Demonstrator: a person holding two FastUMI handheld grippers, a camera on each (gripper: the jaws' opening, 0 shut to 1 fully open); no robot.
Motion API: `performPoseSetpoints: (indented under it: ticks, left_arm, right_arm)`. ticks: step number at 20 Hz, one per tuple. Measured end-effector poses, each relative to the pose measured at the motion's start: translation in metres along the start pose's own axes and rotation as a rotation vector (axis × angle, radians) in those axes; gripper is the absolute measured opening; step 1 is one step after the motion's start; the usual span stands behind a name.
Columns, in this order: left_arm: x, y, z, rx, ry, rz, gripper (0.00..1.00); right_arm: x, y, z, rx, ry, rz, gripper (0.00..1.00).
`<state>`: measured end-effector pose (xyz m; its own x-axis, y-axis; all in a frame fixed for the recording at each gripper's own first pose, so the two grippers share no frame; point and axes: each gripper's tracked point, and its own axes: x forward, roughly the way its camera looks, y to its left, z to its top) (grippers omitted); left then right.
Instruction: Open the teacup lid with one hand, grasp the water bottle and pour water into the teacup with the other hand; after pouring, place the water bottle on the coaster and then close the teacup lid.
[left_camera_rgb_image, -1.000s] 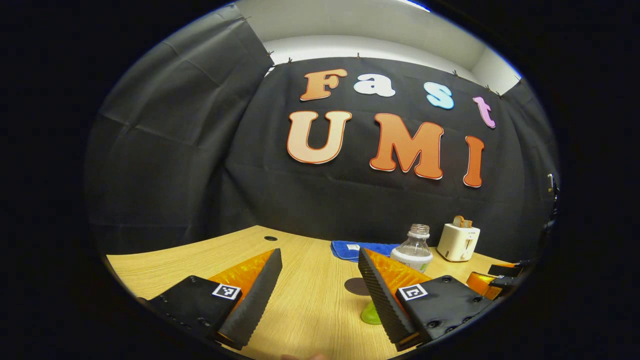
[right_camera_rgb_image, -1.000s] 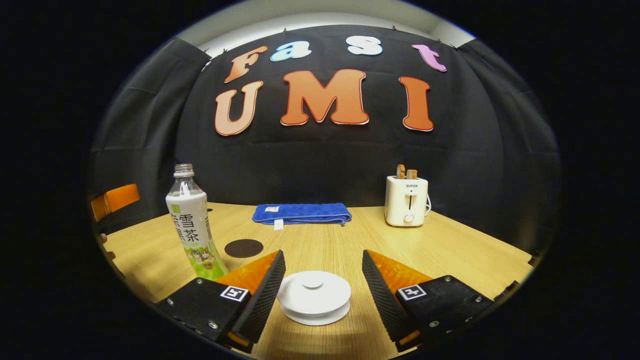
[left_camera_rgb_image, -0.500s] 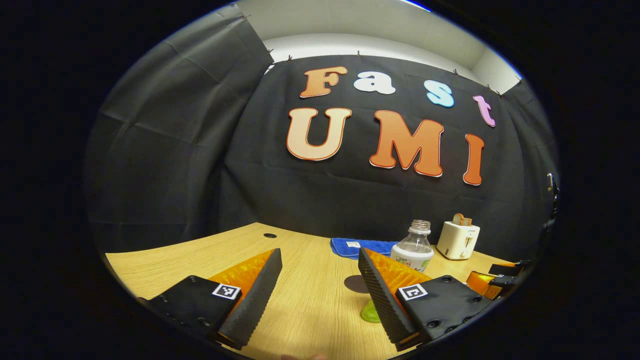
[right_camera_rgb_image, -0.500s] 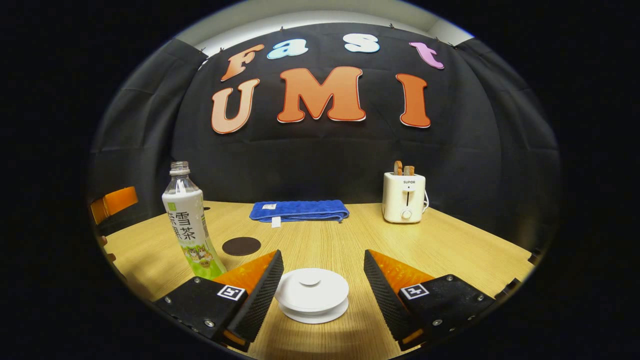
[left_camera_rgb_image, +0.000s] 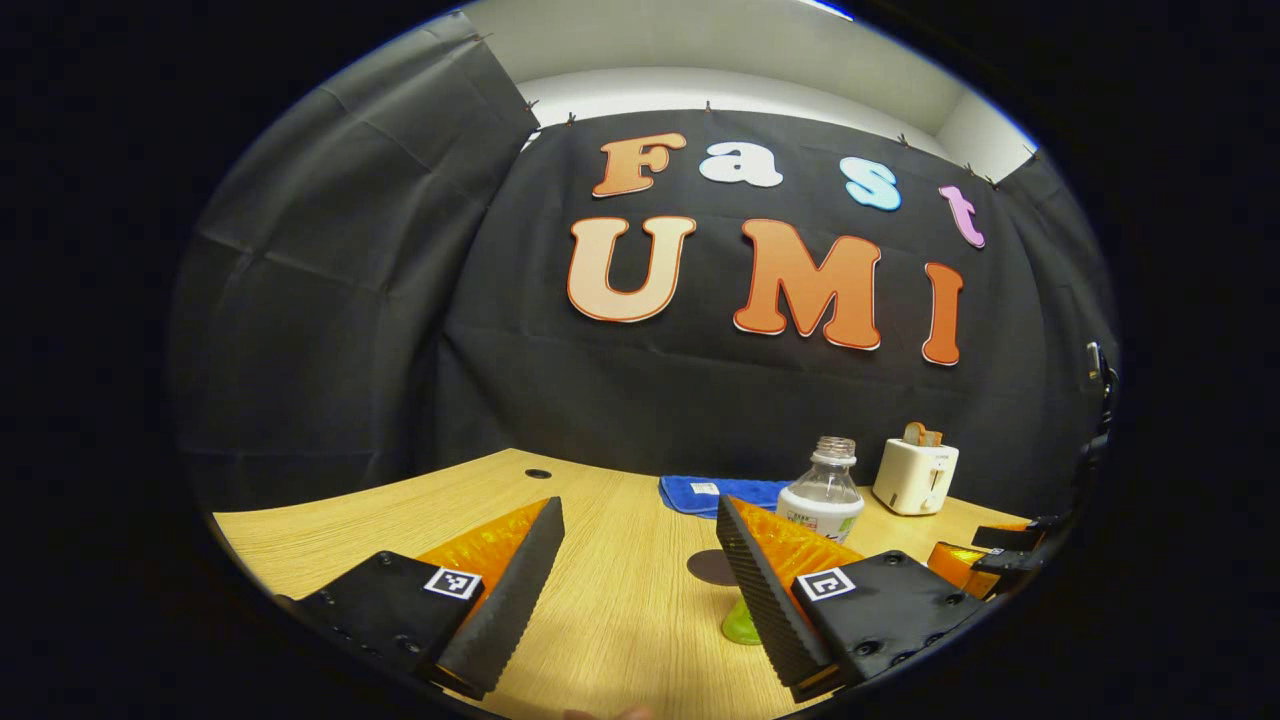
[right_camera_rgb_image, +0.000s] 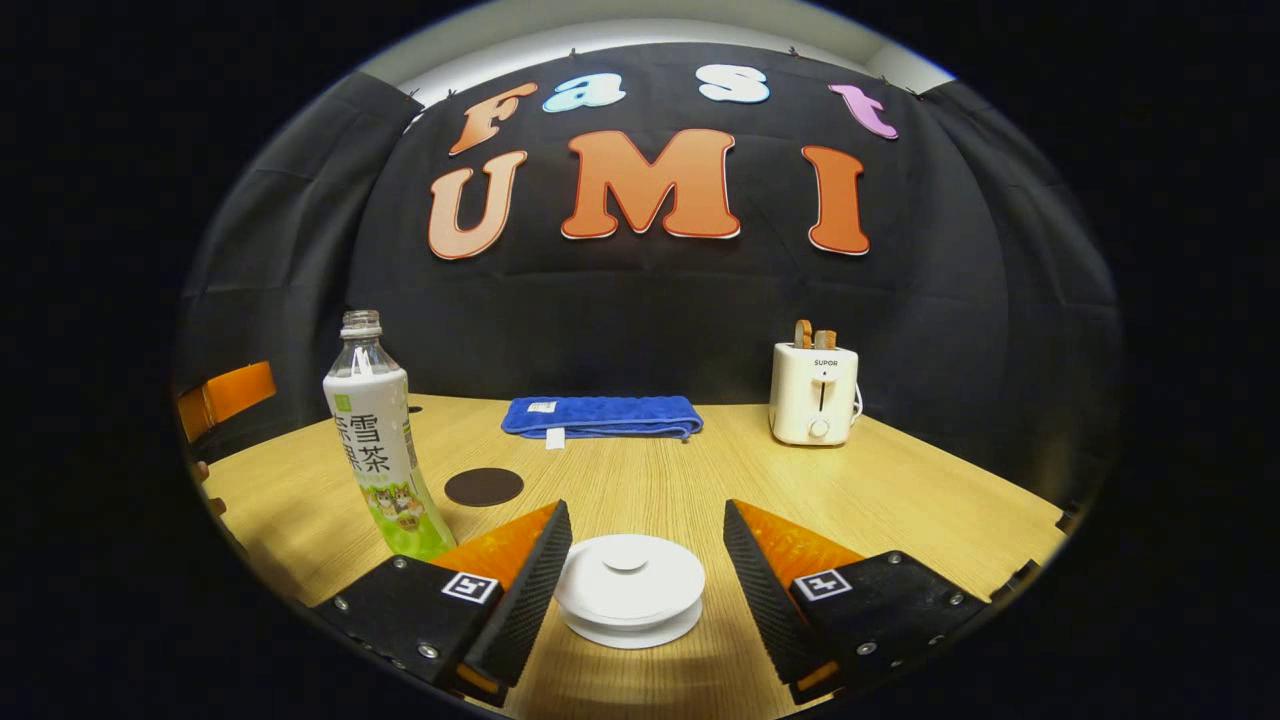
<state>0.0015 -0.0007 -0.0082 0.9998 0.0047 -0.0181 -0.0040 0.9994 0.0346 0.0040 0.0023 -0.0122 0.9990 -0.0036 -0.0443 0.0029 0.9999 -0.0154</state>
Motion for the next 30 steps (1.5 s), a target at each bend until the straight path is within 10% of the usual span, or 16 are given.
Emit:
performPoseSetpoints:
  ticks: [17,30]
  left_arm:
    - [0.007,0.001,-0.008,0.043,0.003,0.007,0.99]
    - [0.009,0.002,-0.010,0.050,-0.001,0.009,0.99]
  right_arm:
    - [0.015,0.011,-0.015,-0.049,0.051,0.015,0.24]
    - [0.013,0.008,-0.005,-0.042,0.028,0.005,0.17]
